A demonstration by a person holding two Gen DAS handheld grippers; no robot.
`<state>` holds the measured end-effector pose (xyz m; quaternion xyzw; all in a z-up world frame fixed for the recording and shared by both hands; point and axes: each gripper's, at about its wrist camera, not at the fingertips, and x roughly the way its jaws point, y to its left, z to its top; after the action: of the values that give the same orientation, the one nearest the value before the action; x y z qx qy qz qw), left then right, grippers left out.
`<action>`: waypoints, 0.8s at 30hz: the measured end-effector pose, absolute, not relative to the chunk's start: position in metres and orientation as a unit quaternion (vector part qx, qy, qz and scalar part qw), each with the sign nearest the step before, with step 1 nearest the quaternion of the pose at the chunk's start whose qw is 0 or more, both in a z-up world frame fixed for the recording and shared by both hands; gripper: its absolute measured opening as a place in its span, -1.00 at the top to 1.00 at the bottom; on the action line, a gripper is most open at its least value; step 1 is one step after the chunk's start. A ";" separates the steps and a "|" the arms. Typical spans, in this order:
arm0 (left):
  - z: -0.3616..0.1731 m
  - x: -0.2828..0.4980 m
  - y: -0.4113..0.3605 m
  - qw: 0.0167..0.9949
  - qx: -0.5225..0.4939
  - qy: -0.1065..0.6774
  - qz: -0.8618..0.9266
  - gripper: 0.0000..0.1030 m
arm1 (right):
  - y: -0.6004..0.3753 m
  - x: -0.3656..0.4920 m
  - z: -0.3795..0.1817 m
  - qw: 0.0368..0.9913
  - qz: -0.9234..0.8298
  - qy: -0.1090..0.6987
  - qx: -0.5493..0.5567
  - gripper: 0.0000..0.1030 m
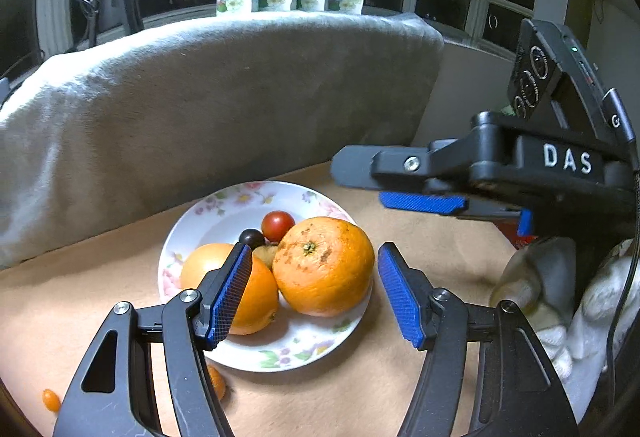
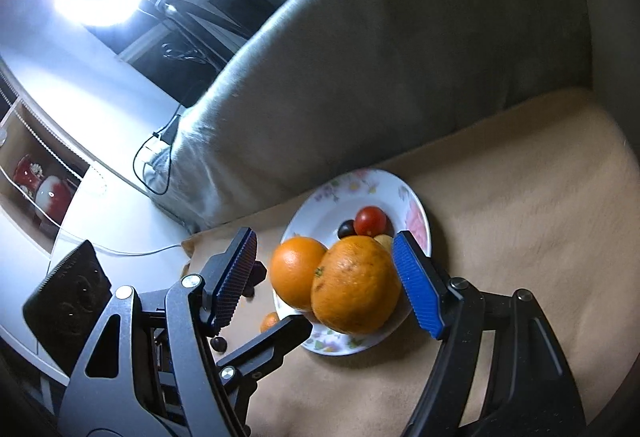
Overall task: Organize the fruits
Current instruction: 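Withdraw both tools from the plate toward the loose small fruits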
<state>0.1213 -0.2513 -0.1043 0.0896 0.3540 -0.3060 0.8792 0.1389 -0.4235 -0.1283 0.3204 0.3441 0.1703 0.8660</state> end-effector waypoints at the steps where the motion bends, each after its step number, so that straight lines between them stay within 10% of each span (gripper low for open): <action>1: -0.103 0.121 -0.250 0.880 0.089 0.353 -0.305 -0.27 | -0.423 0.138 -0.126 0.868 0.169 0.342 0.317 -0.44; 24: -0.081 0.087 -0.199 0.896 0.071 0.324 -0.293 -0.27 | -0.387 0.098 -0.100 0.905 0.146 0.324 0.233 -0.62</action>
<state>0.0870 -0.1993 -0.0810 0.0713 0.3245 -0.2932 0.8965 0.0979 -0.3872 -0.1003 0.2328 0.3241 0.1456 0.9053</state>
